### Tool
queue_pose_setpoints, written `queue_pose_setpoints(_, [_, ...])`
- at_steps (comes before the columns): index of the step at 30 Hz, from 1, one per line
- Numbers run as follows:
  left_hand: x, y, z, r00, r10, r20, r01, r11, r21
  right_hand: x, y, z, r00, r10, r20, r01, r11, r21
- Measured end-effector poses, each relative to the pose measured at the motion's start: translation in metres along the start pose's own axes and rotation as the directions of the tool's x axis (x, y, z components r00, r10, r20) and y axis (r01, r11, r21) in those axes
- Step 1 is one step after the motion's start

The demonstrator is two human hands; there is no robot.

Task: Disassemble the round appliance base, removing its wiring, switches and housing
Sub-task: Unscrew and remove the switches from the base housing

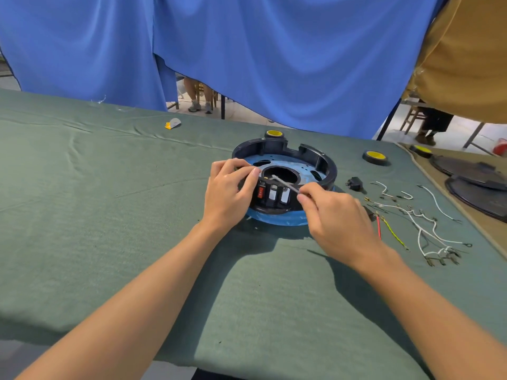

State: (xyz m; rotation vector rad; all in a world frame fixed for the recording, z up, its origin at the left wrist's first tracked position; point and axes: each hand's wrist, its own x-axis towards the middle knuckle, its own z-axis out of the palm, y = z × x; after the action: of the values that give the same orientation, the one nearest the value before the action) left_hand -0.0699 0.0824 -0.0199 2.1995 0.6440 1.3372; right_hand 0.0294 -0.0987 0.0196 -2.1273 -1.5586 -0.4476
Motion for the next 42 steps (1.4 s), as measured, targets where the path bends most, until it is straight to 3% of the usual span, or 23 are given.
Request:
queue_pose_setpoints(14, [0.0,-0.004,0.001,0.999,0.035,-0.023,-0.034,0.998,0.057,-0.004,-0.007,0.026,1.0,0.017,0.006,-0.016,0.997,-0.076])
queue_pose_setpoints(27, [-0.001,-0.002,0.001,1.0,0.024,-0.018,-0.023,0.998,0.063,0.008,-0.018,0.007,0.987,-0.003,0.158,0.059,0.935,-0.35])
queue_pose_setpoints(35, [-0.001,0.001,-0.001,0.999,0.014,-0.036,-0.013,0.999,0.044,0.009,0.009,0.016,0.985,-0.019,0.174,0.036,0.994,-0.099])
queue_pose_setpoints(42, [-0.001,0.003,-0.005,1.0,0.011,-0.021,-0.01,0.996,0.089,0.027,0.02,0.005,0.912,0.094,0.399,-0.137,0.987,0.079])
